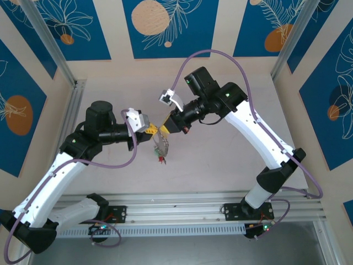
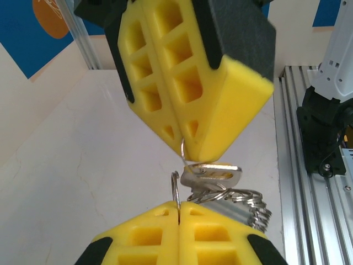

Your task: Put the keys on the keyring

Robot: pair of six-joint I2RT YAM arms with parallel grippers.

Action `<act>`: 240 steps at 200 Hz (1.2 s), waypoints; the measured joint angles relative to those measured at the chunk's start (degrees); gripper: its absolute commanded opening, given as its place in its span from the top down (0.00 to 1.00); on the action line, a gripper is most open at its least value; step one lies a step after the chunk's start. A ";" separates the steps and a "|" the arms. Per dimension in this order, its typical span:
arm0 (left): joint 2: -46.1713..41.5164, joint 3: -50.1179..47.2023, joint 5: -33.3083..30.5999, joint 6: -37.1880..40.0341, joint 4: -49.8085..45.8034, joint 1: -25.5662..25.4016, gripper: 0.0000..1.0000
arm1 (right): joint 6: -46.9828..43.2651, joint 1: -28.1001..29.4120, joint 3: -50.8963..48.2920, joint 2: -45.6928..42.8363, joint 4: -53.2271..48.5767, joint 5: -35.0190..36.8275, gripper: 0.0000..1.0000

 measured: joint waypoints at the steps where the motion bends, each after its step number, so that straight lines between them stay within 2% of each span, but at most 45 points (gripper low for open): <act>1: 0.00 0.00 -0.02 0.00 0.00 0.00 1.00 | 0.02 0.00 0.00 0.09 -0.04 0.00 1.00; 58: 0.02 -0.42 -1.68 0.04 -0.66 -0.20 1.00 | 0.83 -0.37 0.83 2.67 -1.68 -0.42 1.00; 240: -0.68 -0.42 -0.72 1.07 -0.42 -0.42 1.00 | 2.97 -1.46 3.43 4.63 -4.55 0.92 1.00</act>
